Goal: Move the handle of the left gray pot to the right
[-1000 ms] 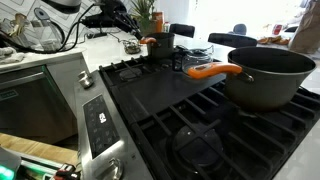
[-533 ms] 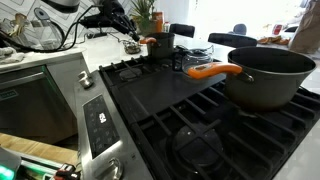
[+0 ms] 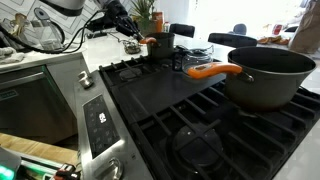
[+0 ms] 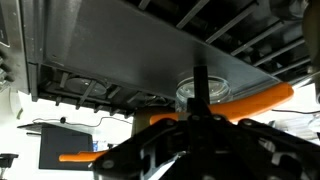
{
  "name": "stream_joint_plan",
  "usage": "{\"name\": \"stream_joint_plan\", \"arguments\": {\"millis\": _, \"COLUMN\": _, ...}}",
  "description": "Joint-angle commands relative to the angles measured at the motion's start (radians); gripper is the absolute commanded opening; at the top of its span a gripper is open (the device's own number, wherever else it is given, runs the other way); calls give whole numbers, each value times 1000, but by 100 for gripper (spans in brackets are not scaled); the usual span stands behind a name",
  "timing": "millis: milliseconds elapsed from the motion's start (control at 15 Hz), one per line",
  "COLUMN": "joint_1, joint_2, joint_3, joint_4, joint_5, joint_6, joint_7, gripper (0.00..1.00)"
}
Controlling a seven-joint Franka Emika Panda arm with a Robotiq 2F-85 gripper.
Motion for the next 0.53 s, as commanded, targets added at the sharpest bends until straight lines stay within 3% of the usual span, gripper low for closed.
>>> {"name": "stream_joint_plan", "arguments": {"millis": 0, "joint_1": -9, "joint_2": 37, "joint_3": -16, "joint_4": 19, "joint_5": -13, "joint_6": 48, "joint_7": 55, "gripper": 0}}
{"name": "stream_joint_plan", "arguments": {"millis": 467, "joint_1": -16, "joint_2": 53, "joint_3": -34, "joint_4": 31, "joint_5": -30, "joint_6": 53, "joint_7": 92, "gripper": 0}}
